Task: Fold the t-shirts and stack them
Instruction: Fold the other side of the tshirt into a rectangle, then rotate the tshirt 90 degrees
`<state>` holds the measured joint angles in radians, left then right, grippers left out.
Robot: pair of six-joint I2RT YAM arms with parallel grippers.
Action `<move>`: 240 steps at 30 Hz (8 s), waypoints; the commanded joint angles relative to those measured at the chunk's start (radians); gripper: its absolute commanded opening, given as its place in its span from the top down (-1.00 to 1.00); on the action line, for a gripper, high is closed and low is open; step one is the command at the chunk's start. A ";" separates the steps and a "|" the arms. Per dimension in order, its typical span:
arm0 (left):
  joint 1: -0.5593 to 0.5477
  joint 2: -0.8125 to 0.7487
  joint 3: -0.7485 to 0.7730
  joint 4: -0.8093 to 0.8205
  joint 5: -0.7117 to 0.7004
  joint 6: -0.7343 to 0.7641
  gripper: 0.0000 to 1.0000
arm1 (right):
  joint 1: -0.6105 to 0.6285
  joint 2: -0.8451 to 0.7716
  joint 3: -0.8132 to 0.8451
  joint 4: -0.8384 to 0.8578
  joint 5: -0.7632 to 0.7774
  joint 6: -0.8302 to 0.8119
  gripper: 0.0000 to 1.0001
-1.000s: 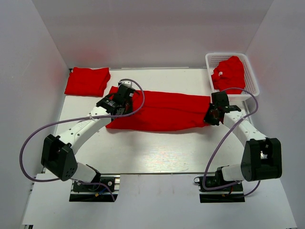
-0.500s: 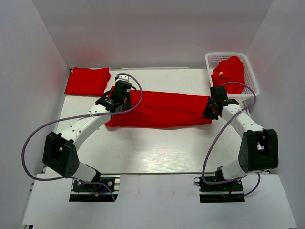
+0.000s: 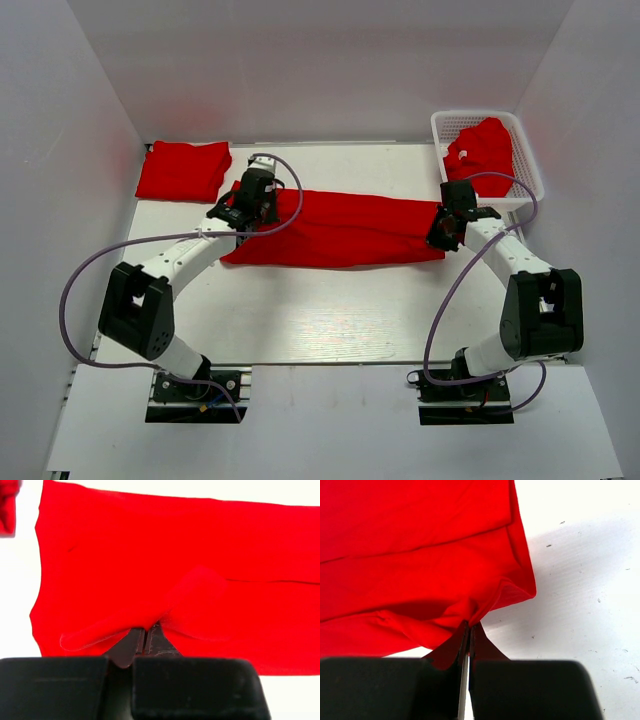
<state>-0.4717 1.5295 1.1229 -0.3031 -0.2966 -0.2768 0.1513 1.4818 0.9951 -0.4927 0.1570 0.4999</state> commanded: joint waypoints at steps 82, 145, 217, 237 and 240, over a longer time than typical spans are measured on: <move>0.179 0.100 -0.063 0.153 0.303 -0.107 -1.00 | 0.123 0.070 0.046 -0.034 0.082 -0.475 -0.75; 0.179 0.267 -0.137 0.174 0.169 -0.139 -1.00 | 0.070 0.296 0.450 -0.517 0.296 -0.238 1.00; 0.188 0.955 0.803 -0.016 0.554 -0.016 -1.00 | 0.129 0.313 0.010 0.092 -0.410 -0.253 -0.81; 0.096 1.290 1.236 0.252 0.677 -0.236 -1.00 | 0.697 0.226 0.115 0.131 -0.656 -0.431 -0.81; 0.096 1.233 1.236 0.252 0.637 -0.236 -1.00 | 0.697 0.184 0.161 0.114 -0.581 -0.408 -0.81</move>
<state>-0.3706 2.7998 2.3951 0.0311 0.4004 -0.4984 0.8520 1.7363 1.0893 -0.3508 -0.5026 0.0868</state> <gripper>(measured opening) 0.996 0.904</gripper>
